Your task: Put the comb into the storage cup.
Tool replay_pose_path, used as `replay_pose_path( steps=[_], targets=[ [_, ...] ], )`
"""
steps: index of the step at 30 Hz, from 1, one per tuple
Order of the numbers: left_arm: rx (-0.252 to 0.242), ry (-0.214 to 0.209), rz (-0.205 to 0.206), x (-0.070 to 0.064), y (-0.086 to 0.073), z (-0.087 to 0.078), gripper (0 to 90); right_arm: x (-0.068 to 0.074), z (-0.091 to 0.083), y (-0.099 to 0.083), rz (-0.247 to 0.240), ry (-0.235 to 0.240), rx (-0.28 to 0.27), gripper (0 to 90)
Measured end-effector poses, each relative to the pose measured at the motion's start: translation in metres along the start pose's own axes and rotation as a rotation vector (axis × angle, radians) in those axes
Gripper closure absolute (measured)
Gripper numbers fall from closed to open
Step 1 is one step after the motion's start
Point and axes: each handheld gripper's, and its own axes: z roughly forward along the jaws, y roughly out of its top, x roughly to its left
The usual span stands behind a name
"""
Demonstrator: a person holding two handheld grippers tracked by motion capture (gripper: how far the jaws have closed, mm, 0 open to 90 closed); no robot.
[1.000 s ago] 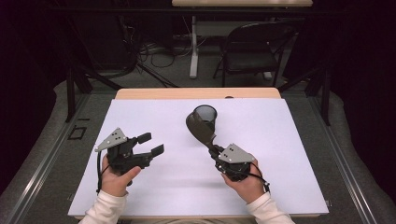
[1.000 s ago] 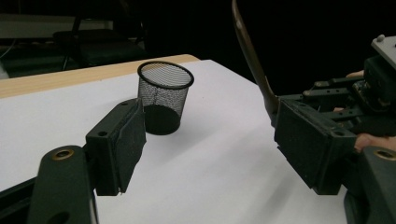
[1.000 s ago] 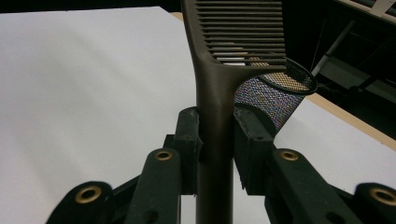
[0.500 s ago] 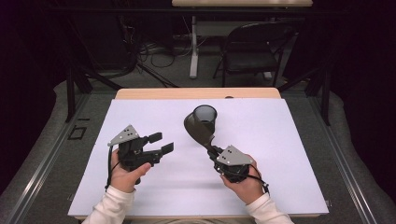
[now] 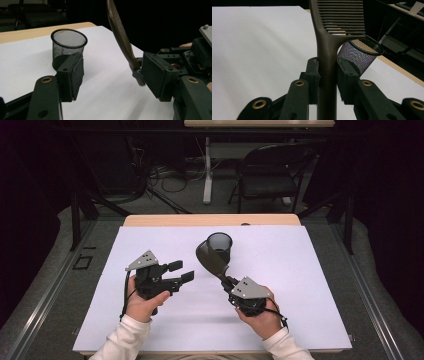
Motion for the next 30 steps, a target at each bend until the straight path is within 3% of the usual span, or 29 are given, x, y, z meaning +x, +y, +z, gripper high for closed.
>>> replay_pose_path(
  steps=[17,24,30],
  targets=[
    [-0.011,-0.043,-0.028,-0.009,0.009,0.021,35.6,0.001,-0.002,0.001,-0.001,0.002,-0.018,72.8],
    [-0.044,-0.058,-0.063,-0.006,0.006,0.020,39.4,0.002,-0.002,0.001,-0.004,0.001,-0.021,72.8],
    [-0.053,-0.046,-0.064,-0.003,0.004,0.017,42.1,0.006,-0.002,0.000,-0.018,0.003,-0.021,72.8]
  ],
)
